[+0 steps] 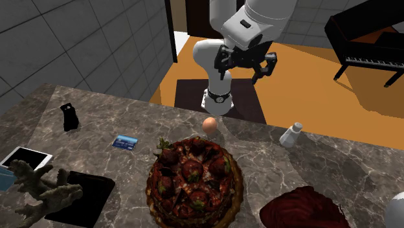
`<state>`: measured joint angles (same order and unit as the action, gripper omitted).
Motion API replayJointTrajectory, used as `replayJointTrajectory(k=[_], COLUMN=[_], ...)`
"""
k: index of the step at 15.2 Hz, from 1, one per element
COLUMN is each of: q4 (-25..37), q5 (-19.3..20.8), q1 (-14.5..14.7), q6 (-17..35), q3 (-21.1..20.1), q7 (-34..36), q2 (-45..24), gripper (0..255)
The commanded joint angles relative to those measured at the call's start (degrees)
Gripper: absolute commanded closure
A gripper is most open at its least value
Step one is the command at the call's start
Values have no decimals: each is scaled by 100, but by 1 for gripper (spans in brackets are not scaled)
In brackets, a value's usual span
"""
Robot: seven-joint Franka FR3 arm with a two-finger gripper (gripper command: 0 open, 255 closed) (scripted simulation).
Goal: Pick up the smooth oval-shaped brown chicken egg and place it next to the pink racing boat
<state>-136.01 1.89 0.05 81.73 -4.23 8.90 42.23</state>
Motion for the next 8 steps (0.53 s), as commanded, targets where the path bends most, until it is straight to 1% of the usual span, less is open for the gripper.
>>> replayJointTrajectory(k=[1, 8], q4=[0, -1325], q5=[0, 138], q1=[0, -162], q6=[0, 1332], q3=[0, 702], q7=[0, -671], q2=[0, 168], gripper=[0, 0])
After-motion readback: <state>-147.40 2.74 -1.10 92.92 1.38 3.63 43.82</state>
